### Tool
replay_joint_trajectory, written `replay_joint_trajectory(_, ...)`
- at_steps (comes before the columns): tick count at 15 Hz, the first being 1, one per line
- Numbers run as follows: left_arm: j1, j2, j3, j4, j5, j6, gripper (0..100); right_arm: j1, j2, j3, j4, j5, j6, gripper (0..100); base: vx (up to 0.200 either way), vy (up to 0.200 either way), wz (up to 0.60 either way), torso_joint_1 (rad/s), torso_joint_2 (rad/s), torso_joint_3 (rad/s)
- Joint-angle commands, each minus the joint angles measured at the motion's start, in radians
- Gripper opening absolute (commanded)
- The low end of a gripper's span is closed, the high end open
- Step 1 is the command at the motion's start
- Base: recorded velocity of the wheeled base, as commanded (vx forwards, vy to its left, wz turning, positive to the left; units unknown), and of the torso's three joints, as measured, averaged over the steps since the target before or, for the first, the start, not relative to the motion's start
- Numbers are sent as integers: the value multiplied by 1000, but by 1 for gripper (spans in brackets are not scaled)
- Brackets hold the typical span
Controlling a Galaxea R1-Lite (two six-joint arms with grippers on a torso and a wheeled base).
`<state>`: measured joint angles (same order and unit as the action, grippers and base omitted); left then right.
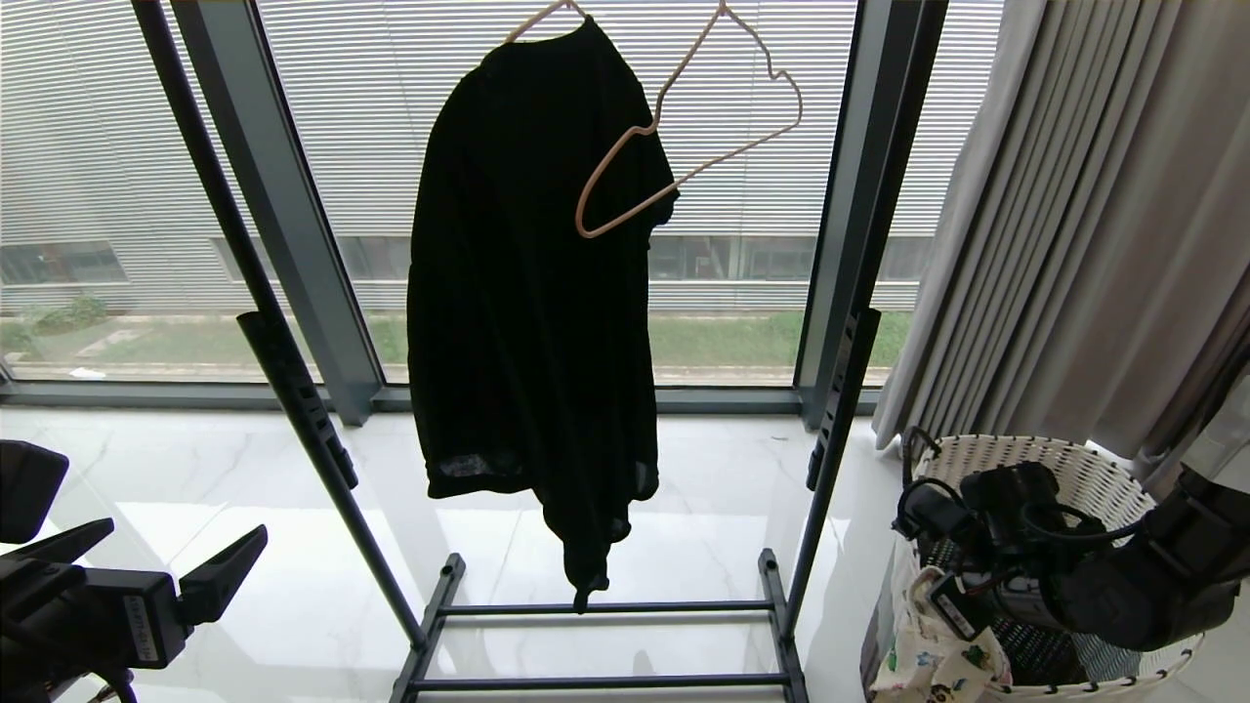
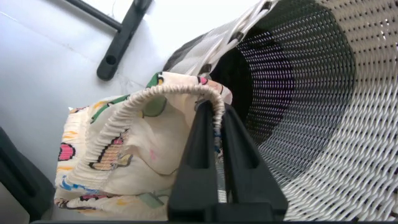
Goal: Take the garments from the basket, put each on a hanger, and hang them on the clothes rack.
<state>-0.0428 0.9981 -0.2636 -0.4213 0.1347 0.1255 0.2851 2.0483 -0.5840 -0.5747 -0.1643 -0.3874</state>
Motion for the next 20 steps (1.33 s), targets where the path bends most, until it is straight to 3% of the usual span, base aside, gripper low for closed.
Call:
replay_joint_trajectory(1,0,-3,0,-1,0,0,100,3,-16,0,1,0,1,0,0,0,0,0,0,0)
replay_joint_trajectory(6,0,-1,4,-1,0,3,100,29,-188,-10,32,5,-4,0,0,0,0,0,0,0)
replay_joint_trajectory(8,0,2,4,-1,0,6,100,32,-284,-79,150,20,-4,0,0,0,0,0,0,0)
replay_joint_trajectory(11,-2,8,6,1,0,6,100,65,-421,-278,458,52,-2,0,0,0,0,0,0,0)
replay_joint_trajectory(13,-2,8,9,-1,-3,6,100,103,-485,-376,598,52,-1,0,0,0,0,0,0,0)
replay_joint_trajectory(20,-45,-22,29,-1,-6,0,100,210,-589,-465,733,52,1,0,-200,0,0,4,4,2)
